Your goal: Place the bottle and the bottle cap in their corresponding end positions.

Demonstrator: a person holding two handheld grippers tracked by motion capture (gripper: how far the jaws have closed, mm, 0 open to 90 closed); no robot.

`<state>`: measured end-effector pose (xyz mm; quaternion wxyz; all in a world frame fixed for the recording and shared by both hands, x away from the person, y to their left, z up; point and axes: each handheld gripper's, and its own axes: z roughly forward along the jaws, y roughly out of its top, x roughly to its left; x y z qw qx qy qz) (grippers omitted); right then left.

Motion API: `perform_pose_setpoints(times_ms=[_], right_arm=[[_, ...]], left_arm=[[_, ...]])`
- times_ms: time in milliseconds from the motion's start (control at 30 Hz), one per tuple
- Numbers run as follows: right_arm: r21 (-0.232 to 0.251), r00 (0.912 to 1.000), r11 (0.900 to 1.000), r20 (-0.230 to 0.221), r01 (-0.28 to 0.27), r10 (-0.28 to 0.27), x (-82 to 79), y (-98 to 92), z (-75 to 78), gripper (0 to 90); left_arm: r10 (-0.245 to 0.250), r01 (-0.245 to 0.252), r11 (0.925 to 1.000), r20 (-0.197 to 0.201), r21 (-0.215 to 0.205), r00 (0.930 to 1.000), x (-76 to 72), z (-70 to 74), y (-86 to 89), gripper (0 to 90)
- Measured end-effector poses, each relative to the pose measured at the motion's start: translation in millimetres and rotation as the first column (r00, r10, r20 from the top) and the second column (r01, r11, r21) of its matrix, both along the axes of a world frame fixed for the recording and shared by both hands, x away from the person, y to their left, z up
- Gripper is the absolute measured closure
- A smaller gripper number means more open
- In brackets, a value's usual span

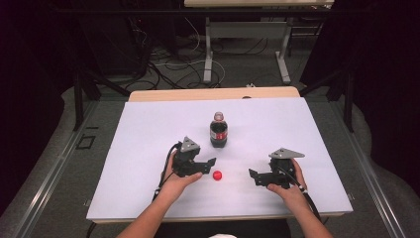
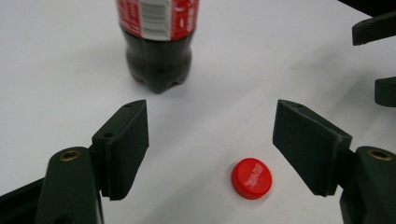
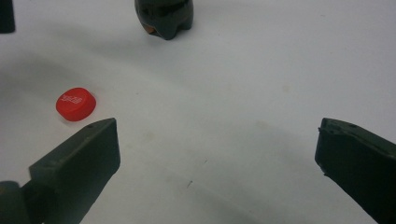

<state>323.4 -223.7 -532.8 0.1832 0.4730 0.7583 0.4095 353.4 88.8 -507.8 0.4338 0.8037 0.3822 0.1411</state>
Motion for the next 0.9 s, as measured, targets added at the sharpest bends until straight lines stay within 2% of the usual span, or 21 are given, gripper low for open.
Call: perform_pose_setpoints(times_ms=[67, 100, 133, 267, 333, 367, 467, 533, 633, 800, 900], right_arm=[[0.003, 1.0000, 1.000, 0.003, 0.003, -0.003, 0.1, -0.2, 0.3, 0.0], [-0.001, 1.0000, 1.000, 0.002, 0.003, -0.003, 0.1, -0.5, 0.2, 0.0], [-0.001, 1.0000, 1.000, 0.003, 0.003, -0.003, 0.1, -0.8, 0.2, 0.0], [-0.001, 1.0000, 1.000, 0.006, 0.005, -0.005, 0.5, -1.9, 0.4, 0.0], [0.004, 0.9999, 1.000, 0.004, 0.015, -0.015, 0.9, -2.0, 0.5, 0.0], [-0.002, 0.9999, 1.000, 0.010, 0.010, -0.010, 1.3, -2.8, 0.4, 0.0], [-0.001, 0.9998, 1.000, 0.012, 0.014, -0.014, 1.5, -3.9, 0.6, 0.0], [-0.005, 0.9998, 1.000, 0.012, 0.017, -0.017, 1.7, -5.1, 0.8, 0.0], [-0.005, 0.9997, 1.000, 0.017, 0.017, -0.017, 2.2, -6.3, 0.8, 0.0], [0.004, 0.9994, 0.999, 0.012, 0.032, -0.032, 2.6, -7.7, 1.1, 0.0], [0.005, 0.9991, 0.999, 0.013, 0.041, -0.041, 3.7, -9.4, 0.7, 0.0]], left_arm=[[0.007, -0.007, 0.9999, 0.021, 0.012, 0.9997, -1.0, 5.0, 10.2, 26.7], [0.017, -0.017, 0.9998, 0.028, -0.007, 0.9995, -1.5, 6.4, 14.3, 26.1], [0.024, -0.024, 0.9997, 0.032, -0.004, 0.9992, -1.7, 8.3, 19.4, 25.8], [0.072, -0.072, 0.9974, 0.019, 0.004, 0.9972, -3.2, 12.3, 39.8, 24.3], [0.092, -0.092, 0.9958, 0.009, -0.001, 0.9957, -3.4, 12.5, 50.6, 20.8], [0.088, -0.088, 0.9961, -0.004, 0.004, 0.9961, -3.9, 13.5, 57.4, 19.3], [0.125, -0.125, 0.9919, -0.004, -0.022, 0.9921, -4.8, 12.1, 74.7, 16.4], [0.164, -0.165, 0.9854, -0.010, -0.044, 0.9864, -6.1, 10.7, 83.6, 14.7], [0.216, -0.217, 0.9747, -0.016, -0.054, 0.9762, -8.0, 8.7, 99.9, 12.0], [0.271, -0.273, 0.9570, -0.033, -0.098, 0.9621, -9.8, 3.2, 124.8, 4.4], [0.318, -0.321, 0.9410, -0.040, -0.108, 0.9472, -9.9, 0.4, 139.1, 3.5]])
